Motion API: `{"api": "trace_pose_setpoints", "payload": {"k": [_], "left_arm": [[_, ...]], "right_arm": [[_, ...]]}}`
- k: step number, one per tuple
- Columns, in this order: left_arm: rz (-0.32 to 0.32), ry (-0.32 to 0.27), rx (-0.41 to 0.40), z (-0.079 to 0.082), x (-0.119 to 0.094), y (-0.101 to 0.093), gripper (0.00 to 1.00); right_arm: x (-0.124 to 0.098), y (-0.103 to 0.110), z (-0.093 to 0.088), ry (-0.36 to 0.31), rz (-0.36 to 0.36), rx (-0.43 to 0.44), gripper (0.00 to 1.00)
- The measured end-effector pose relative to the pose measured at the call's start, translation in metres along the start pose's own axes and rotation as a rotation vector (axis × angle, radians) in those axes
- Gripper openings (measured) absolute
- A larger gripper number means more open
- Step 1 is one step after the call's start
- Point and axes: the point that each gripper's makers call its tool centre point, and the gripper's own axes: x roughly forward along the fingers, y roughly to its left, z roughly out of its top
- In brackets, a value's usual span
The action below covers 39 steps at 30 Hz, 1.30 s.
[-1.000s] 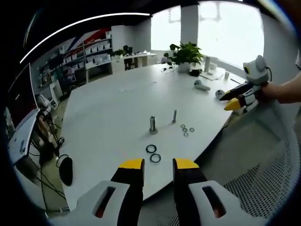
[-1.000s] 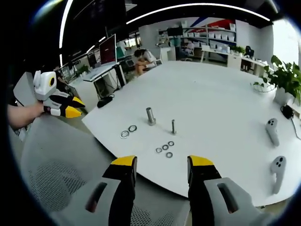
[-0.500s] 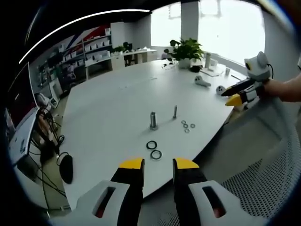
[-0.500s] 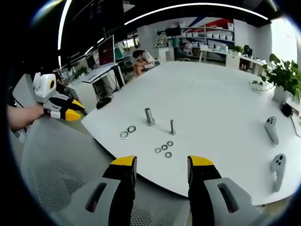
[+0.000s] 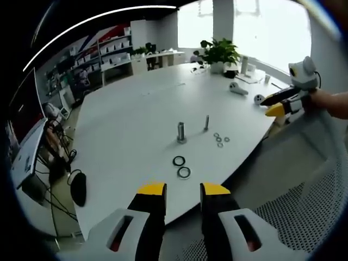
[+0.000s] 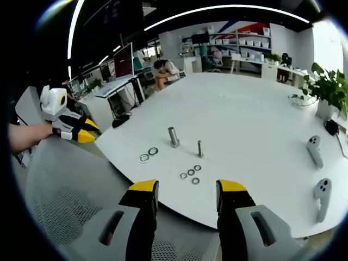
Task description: Place the washer onto the threaded stud by aligning its center hole with the stud, sliding it down to the base, and recovering from edge contact or off-axis alignment until the washer reaches the visible bottom stop.
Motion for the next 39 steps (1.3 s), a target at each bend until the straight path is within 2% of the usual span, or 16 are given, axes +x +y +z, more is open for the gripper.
{"api": "trace_pose_setpoints", "payload": {"k": [4, 6, 9, 11, 14, 16, 18, 21, 23, 25, 26, 30, 31, 34, 36, 39], "left_arm": [[0.003, -0.024, -0.018, 0.006, -0.002, 0.002, 0.23], [-0.010, 0.030, -0.027, -0.002, 0.001, 0.000, 0.23], [-0.005, 0.085, 0.009, -0.009, 0.005, 0.001, 0.21], [-0.022, 0.075, -0.006, -0.007, 0.005, -0.002, 0.20], [-0.005, 0.090, -0.039, -0.008, 0.004, 0.004, 0.22], [-0.002, 0.138, -0.034, -0.012, 0.006, 0.009, 0.23], [0.005, 0.160, -0.017, -0.010, 0.011, 0.014, 0.23], [-0.021, 0.197, -0.056, -0.006, 0.026, 0.015, 0.24], [-0.021, 0.207, -0.051, -0.004, 0.036, 0.015, 0.24], [-0.031, 0.176, -0.048, 0.006, 0.049, 0.011, 0.24], [-0.042, 0.178, -0.054, 0.009, 0.057, 0.006, 0.24], [-0.070, 0.242, -0.045, -0.003, 0.083, -0.004, 0.27], [-0.072, 0.276, -0.037, -0.010, 0.090, -0.006, 0.29], [-0.086, 0.297, -0.037, -0.017, 0.107, -0.009, 0.32], [-0.105, 0.336, -0.042, -0.024, 0.117, -0.011, 0.30], [-0.102, 0.366, -0.029, -0.026, 0.131, -0.008, 0.30]], "right_arm": [[-0.001, -0.003, 0.001, -0.009, -0.008, 0.020, 0.45], [0.000, -0.002, 0.000, -0.001, -0.007, 0.013, 0.45], [0.000, -0.004, -0.001, 0.005, -0.007, 0.020, 0.45], [0.000, -0.002, 0.000, 0.000, 0.001, 0.023, 0.45], [0.000, 0.000, -0.001, 0.002, 0.011, 0.017, 0.45], [-0.002, -0.005, 0.003, -0.025, -0.009, 0.037, 0.45], [-0.003, -0.008, 0.005, -0.037, -0.017, 0.059, 0.45], [-0.002, -0.006, 0.002, -0.019, -0.011, 0.047, 0.45], [-0.001, -0.005, 0.001, -0.013, -0.011, 0.042, 0.45], [-0.002, -0.006, 0.002, -0.018, -0.013, 0.049, 0.45], [-0.002, -0.006, 0.003, -0.024, -0.015, 0.053, 0.45], [-0.002, -0.006, 0.002, -0.024, -0.016, 0.063, 0.45], [-0.002, -0.006, 0.002, -0.021, -0.017, 0.058, 0.45], [-0.002, -0.008, 0.000, -0.014, -0.024, 0.067, 0.45], [-0.002, -0.009, 0.000, -0.015, -0.027, 0.070, 0.45], [-0.002, -0.009, 0.000, -0.017, -0.029, 0.069, 0.45]]}}
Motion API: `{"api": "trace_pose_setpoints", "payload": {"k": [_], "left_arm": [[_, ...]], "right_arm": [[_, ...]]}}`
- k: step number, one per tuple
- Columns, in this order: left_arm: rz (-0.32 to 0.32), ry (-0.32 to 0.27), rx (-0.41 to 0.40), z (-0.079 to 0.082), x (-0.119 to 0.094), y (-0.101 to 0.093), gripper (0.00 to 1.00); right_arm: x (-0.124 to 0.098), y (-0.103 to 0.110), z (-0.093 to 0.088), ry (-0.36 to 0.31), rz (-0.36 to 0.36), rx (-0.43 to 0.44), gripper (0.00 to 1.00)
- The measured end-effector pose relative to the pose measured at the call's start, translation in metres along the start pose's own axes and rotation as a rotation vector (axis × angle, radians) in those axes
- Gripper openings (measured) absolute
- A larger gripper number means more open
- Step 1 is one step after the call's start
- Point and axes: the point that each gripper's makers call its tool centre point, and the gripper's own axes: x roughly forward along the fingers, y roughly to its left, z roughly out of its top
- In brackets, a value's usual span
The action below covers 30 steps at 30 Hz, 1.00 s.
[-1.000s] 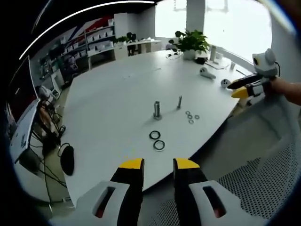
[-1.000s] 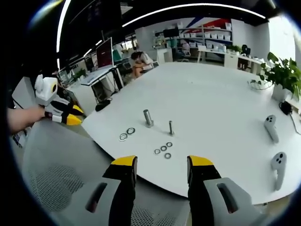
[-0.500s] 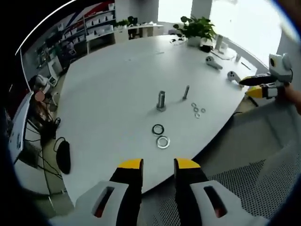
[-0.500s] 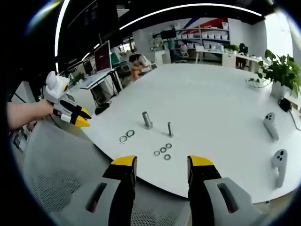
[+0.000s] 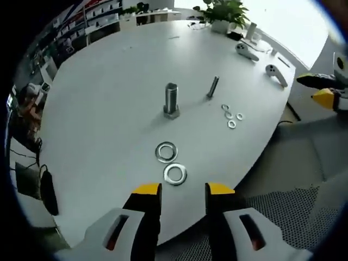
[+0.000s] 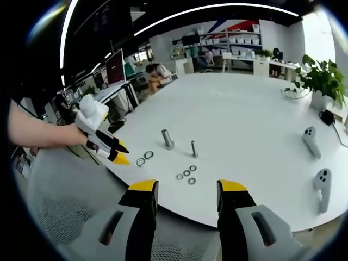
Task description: Place the washer onto the threaded stud by aligning its center hole with the stud, sliding it down to the base, and recovering from edge contact or off-axis alignment until the washer reaches the visible bottom stop.
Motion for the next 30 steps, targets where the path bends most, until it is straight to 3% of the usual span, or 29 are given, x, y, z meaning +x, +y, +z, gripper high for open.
{"api": "trace_pose_setpoints", "payload": {"k": [7, 13, 16, 19, 30], "left_arm": [[-0.004, 0.097, 0.066, -0.003, 0.025, -0.001, 0.31], [0.002, 0.136, 0.112, -0.004, 0.029, 0.002, 0.32], [-0.001, 0.185, 0.119, -0.012, 0.035, 0.002, 0.34], [0.021, 0.181, 0.177, -0.009, 0.036, 0.005, 0.32], [0.050, 0.257, 0.182, -0.008, 0.040, 0.006, 0.28]], "right_arm": [[0.001, -0.001, -0.001, 0.007, -0.003, 0.002, 0.45], [0.001, -0.002, 0.000, 0.003, -0.006, 0.007, 0.44], [0.001, -0.002, -0.001, 0.005, -0.007, 0.008, 0.44], [0.001, -0.001, -0.001, 0.005, -0.005, 0.012, 0.44], [0.001, -0.002, 0.000, 0.003, -0.005, 0.015, 0.43]]}}
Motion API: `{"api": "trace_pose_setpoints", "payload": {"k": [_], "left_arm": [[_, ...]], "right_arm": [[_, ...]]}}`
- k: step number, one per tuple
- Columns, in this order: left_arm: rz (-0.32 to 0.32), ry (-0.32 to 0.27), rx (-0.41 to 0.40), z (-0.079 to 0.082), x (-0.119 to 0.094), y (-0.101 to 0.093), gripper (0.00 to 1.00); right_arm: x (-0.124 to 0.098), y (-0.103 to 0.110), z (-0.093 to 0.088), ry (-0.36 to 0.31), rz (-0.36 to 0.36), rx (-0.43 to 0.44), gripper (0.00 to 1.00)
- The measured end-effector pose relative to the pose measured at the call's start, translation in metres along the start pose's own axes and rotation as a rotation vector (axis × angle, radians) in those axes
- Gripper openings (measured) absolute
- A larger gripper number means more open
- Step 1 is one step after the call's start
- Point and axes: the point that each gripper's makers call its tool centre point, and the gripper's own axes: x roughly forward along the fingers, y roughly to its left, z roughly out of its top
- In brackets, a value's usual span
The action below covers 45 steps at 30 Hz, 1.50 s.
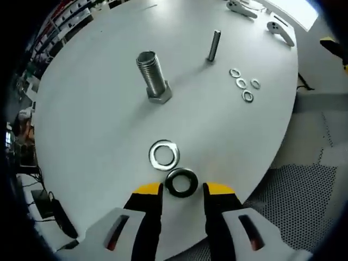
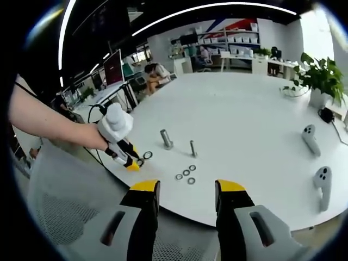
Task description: Place the washer onto the threaded stud by aligning its center hole with the stud, sliding it down to the base, and recovering from edge contact or off-axis alignment until the washer reaches the visible bottom stop.
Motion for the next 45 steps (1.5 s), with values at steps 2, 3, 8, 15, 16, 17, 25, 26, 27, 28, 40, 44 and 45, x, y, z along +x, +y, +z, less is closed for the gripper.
{"api": "trace_pose_setpoints", "payload": {"k": [2, 3, 8, 15, 16, 17, 25, 26, 27, 28, 40, 44, 45], "left_arm": [[-0.004, 0.006, 0.055, 0.0004, -0.0005, -0.0017, 0.28], [-0.009, 0.005, 0.070, 0.0002, -0.0007, -0.0021, 0.28], [-0.020, 0.016, 0.072, 0.0008, -0.0005, -0.0011, 0.28], [-0.026, 0.061, 0.096, 0.0022, -0.0008, -0.0008, 0.21], [-0.027, 0.065, 0.105, 0.0020, -0.0004, -0.0006, 0.21], [-0.026, 0.064, 0.108, 0.0021, -0.0003, -0.0007, 0.21], [-0.015, 0.044, 0.072, 0.0017, -0.0004, -0.0009, 0.21], [-0.016, 0.042, 0.076, 0.0019, -0.0003, -0.0011, 0.21], [-0.018, 0.050, 0.086, 0.0021, -0.0001, -0.0013, 0.21], [-0.020, 0.059, 0.089, 0.0027, 0.0002, -0.0016, 0.22], [-0.019, 0.053, 0.082, 0.0010, -0.0007, -0.0017, 0.22], [0.014, 0.058, 0.033, 0.0023, 0.0000, -0.0021, 0.21], [0.015, 0.047, 0.027, 0.0024, 0.0001, -0.0021, 0.21]], "right_arm": [[0.0000, 0.0004, 0.0002, -0.001, 0.002, -0.001, 0.43], [-0.0001, 0.0004, 0.0003, -0.002, 0.001, -0.002, 0.42], [-0.0002, 0.0004, 0.0001, 0.000, 0.001, -0.001, 0.42], [0.0006, 0.0009, -0.0011, 0.006, 0.006, -0.008, 0.42], [0.0005, 0.0009, -0.0011, 0.006, 0.006, -0.007, 0.42], [0.0005, 0.0010, -0.0010, 0.005, 0.006, -0.007, 0.42], [-0.0001, 0.0011, 0.0003, -0.002, 0.009, -0.008, 0.41], [-0.0003, 0.0007, 0.0004, -0.004, 0.008, -0.006, 0.41], [-0.0005, 0.0005, 0.0006, -0.006, 0.007, -0.003, 0.41], [-0.0007, 0.0005, 0.0011, -0.010, 0.007, 0.002, 0.41], [0.0007, 0.0037, -0.0018, 0.011, 0.018, -0.019, 0.40], [0.0010, 0.0053, -0.0021, 0.014, 0.025, -0.028, 0.40], [0.0010, 0.0049, -0.0029, 0.018, 0.024, -0.027, 0.40]]}}
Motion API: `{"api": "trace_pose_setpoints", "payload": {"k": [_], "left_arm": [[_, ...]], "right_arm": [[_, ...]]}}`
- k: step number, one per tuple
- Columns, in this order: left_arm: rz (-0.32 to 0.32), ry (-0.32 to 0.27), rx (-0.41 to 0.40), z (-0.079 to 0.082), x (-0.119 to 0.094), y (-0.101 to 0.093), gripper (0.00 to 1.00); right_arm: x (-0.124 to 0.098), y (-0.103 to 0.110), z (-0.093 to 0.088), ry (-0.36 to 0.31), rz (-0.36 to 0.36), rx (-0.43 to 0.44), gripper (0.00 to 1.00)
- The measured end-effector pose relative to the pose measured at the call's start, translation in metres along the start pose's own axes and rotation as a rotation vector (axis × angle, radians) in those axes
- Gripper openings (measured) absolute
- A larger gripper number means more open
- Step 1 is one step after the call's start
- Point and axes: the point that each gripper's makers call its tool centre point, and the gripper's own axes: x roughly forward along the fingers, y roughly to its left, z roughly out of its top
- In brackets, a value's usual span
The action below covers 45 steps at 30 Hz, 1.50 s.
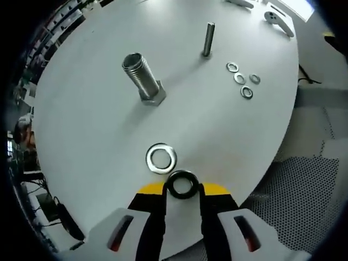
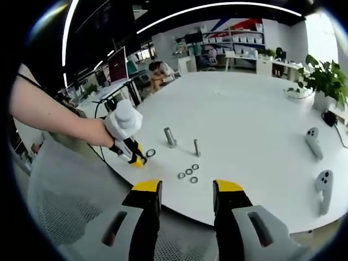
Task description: Place the washer onto the threaded stud by aligning its center hole with the stud, sliding it down to the base, and recovering from edge contact or off-axis alignment until the washer reaches the visible bottom stop.
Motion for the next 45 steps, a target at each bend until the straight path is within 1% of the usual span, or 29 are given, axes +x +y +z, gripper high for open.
{"api": "trace_pose_setpoints", "payload": {"k": [1, 2, 3, 4, 6, 8, 12, 16, 22, 24, 29, 32, 35, 39, 41, 43, 45], "left_arm": [[-0.006, -0.024, -0.003, -0.001, 0.000, 0.001, 0.21], [-0.009, -0.033, -0.004, -0.001, 0.000, 0.001, 0.21], [-0.022, -0.057, -0.020, -0.002, -0.001, 0.002, 0.21], [-0.024, -0.058, -0.016, -0.002, -0.002, 0.002, 0.20], [-0.023, -0.058, 0.008, -0.001, -0.001, 0.002, 0.20], [-0.022, -0.047, 0.018, 0.000, -0.002, 0.000, 0.20], [-0.027, -0.048, 0.031, 0.000, -0.002, 0.001, 0.20], [-0.029, -0.032, 0.059, -0.002, -0.002, 0.000, 0.19], [-0.024, -0.018, 0.060, -0.007, -0.003, 0.007, 0.19], [-0.031, -0.015, 0.052, -0.010, -0.006, 0.008, 0.19], [-0.038, -0.034, 0.057, -0.009, -0.012, 0.008, 0.19], [-0.036, -0.039, 0.080, -0.008, -0.015, 0.008, 0.19], [-0.047, -0.050, 0.086, -0.003, -0.020, 0.009, 0.19], [-0.043, -0.066, 0.121, 0.007, -0.031, 0.013, 0.19], [-0.046, -0.080, 0.125, 0.016, -0.039, 0.015, 0.19], [-0.040, -0.111, 0.134, 0.028, -0.047, 0.018, 0.19], [-0.042, -0.127, 0.144, 0.040, -0.054, 0.019, 0.19]], "right_arm": [[0.000, 0.000, 0.000, 0.000, 0.000, 0.003, 0.40], [0.000, 0.000, 0.000, -0.001, 0.000, 0.004, 0.40], [-0.001, 0.000, 0.001, -0.007, -0.001, 0.005, 0.40], [0.000, 0.000, 0.001, -0.007, -0.001, 0.006, 0.40], [0.000, 0.000, 0.001, -0.007, 0.002, 0.004, 0.40], [-0.001, 0.000, 0.001, -0.008, 0.002, 0.004, 0.40], [-0.001, -0.001, 0.002, -0.017, -0.002, 0.013, 0.40], [-0.001, -0.001, 0.001, -0.012, -0.001, 0.011, 0.40], [-0.001, -0.001, 0.002, -0.014, -0.003, 0.012, 0.40], [-0.001, -0.001, 0.002, -0.015, -0.004, 0.013, 0.40], [-0.001, -0.001, 0.001, -0.012, -0.003, 0.012, 0.40], [-0.001, -0.002, 0.001, -0.011, -0.004, 0.013, 0.40], [-0.001, -0.002, 0.001, -0.011, -0.007, 0.016, 0.40], [-0.001, -0.002, 0.000, -0.004, -0.006, 0.011, 0.40], [-0.001, -0.002, 0.000, -0.005, -0.007, 0.012, 0.40], [-0.001, -0.002, 0.000, -0.003, -0.007, 0.011, 0.40], [-0.001, -0.002, 0.000, -0.002, -0.006, 0.010, 0.40]]}}
